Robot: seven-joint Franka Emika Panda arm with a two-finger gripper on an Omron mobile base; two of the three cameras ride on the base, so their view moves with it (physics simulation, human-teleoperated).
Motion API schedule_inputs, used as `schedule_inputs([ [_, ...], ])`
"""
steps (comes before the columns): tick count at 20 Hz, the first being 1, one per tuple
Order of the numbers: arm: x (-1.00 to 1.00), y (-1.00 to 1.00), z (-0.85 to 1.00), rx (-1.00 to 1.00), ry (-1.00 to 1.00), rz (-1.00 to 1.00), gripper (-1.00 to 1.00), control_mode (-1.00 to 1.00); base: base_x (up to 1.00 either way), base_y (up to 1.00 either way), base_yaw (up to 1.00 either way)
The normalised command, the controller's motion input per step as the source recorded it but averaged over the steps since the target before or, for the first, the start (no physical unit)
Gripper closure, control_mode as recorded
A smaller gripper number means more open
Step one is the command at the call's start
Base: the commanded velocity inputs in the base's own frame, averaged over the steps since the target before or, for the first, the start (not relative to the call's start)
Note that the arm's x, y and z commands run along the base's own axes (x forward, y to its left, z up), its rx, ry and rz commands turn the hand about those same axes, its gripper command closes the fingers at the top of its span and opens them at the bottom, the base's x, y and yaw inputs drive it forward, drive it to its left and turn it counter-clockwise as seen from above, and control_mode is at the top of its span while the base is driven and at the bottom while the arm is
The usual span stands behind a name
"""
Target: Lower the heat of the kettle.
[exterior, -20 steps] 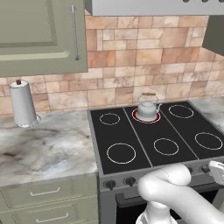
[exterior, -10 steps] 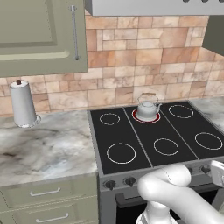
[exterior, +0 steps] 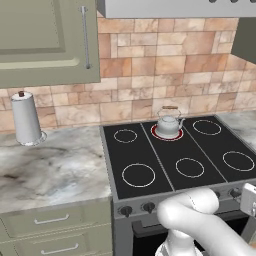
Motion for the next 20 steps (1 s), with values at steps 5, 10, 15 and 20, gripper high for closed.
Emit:
schedule_inputs([
  [5, 0.0, 0.0, 0.11, 0.16, -0.07, -0.07, 1.0, -1.0, 0.0, 0.0, 0.0],
  [10, 0.0, -0.01, 0.12, 0.18, -0.03, -0.1, 1.0, -1.0, 0.0, 0.0, 0.0],
  [15, 0.0, 0.0, 0.16, 0.18, -0.01, -0.12, 1.0, -1.0, 0.0, 0.0, 0.0],
  [20, 0.0, -0.02, 0.15, 0.18, 0.0, -0.12, 1.0, -1.0, 0.0, 0.0, 0.0],
])
